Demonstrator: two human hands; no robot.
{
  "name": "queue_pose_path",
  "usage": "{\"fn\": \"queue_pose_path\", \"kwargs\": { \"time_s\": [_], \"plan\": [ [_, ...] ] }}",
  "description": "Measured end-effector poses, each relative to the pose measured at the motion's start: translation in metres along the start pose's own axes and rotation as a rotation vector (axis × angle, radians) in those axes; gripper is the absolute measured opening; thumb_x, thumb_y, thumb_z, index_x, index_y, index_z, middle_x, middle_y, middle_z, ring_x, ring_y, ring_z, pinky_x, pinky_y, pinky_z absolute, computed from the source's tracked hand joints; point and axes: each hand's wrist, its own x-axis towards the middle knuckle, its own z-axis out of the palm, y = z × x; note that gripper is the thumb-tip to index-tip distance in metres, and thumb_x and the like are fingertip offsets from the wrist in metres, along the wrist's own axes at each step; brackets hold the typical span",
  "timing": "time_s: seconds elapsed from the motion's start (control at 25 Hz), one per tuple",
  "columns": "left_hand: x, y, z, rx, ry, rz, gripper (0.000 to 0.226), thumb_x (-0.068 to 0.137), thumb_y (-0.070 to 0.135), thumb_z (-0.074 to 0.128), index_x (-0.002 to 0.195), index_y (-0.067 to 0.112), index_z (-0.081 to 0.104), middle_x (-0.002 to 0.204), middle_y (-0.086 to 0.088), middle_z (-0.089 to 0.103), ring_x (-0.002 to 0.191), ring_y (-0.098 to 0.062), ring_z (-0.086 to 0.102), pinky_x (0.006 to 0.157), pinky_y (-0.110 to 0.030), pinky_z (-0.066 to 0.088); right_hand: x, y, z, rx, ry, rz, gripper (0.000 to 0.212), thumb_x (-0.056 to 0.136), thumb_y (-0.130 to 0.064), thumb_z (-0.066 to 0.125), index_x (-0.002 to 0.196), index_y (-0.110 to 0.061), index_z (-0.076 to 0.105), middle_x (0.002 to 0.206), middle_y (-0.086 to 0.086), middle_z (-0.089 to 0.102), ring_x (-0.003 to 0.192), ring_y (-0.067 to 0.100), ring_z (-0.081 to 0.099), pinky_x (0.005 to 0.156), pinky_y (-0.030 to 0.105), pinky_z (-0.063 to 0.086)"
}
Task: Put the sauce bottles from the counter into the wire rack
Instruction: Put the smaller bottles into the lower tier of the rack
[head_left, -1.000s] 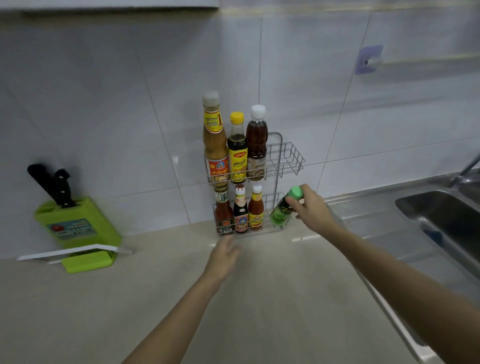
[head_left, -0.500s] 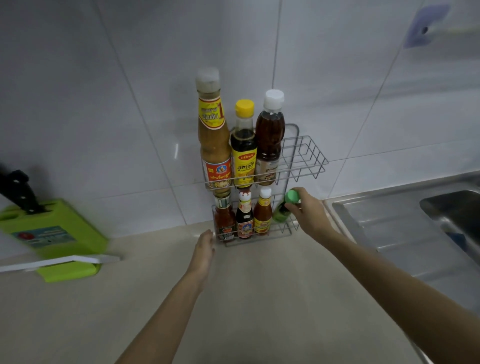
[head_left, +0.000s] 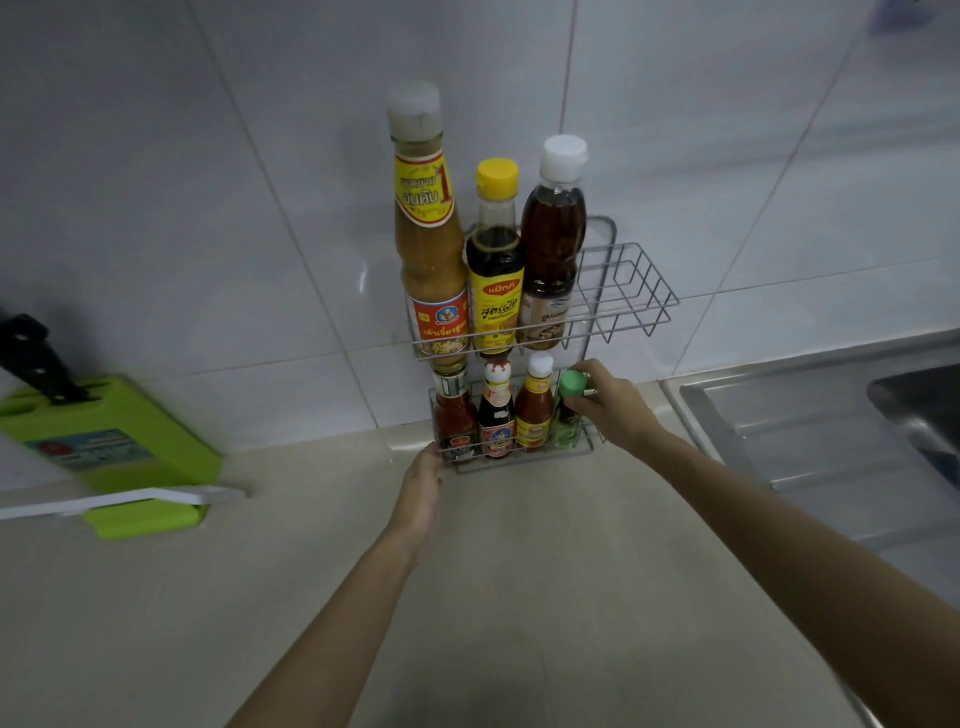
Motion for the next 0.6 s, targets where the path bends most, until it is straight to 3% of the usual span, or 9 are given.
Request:
{"fn": "queue_pose_path", "kwargs": {
  "time_s": [0.08,0.16,0.28,0.6],
  "plan": [
    [0.0005,0.0003,-0.0001,0.028,-0.012,0.005,0.032,0.099,0.016,0.027,0.114,0.029,0.052,0.112,0.016,0.054,0.117,-0.005,0.04,0.1,-0.026,0.028,-0.0014,-0.0003,-0.002,0.031,0.0,0.037,0.035,0.087,-0.017,0.066,0.116,-0.006,0.05,0.107,0.015,0.067,0.097,0.032,0.066,0.071,0.032,0.044],
    [0.0007,0.0009,-0.0011,0.051,-0.019,-0.001,0.032,0.1,0.017,0.026,0.116,0.029,0.051,0.118,0.012,0.052,0.117,-0.005,0.04,0.099,-0.026,0.028,-0.0051,0.0,-0.0014,0.066,-0.002,0.068,0.032,0.085,-0.017,0.069,0.11,-0.006,0.052,0.103,0.01,0.065,0.097,0.03,0.067,0.072,0.033,0.047],
    [-0.0011,0.0031,-0.0015,0.079,-0.037,-0.007,0.031,0.1,0.02,0.025,0.113,0.031,0.05,0.12,0.012,0.049,0.11,-0.002,0.045,0.099,-0.026,0.028,-0.0055,-0.0023,0.0017,0.048,0.033,0.089,0.033,0.082,-0.019,0.072,0.106,-0.006,0.053,0.103,0.013,0.067,0.094,0.031,0.066,0.07,0.034,0.045],
    [-0.0002,0.0007,-0.0038,0.117,-0.074,-0.005,0.041,0.1,0.018,0.025,0.136,0.029,0.042,0.127,0.013,0.042,0.12,-0.003,0.033,0.105,-0.027,0.025,-0.0005,-0.0019,0.0054,-0.043,0.049,0.099,0.035,0.082,-0.026,0.072,0.103,-0.007,0.052,0.102,0.014,0.067,0.08,0.025,0.057,0.065,0.03,0.035]
  ]
}}
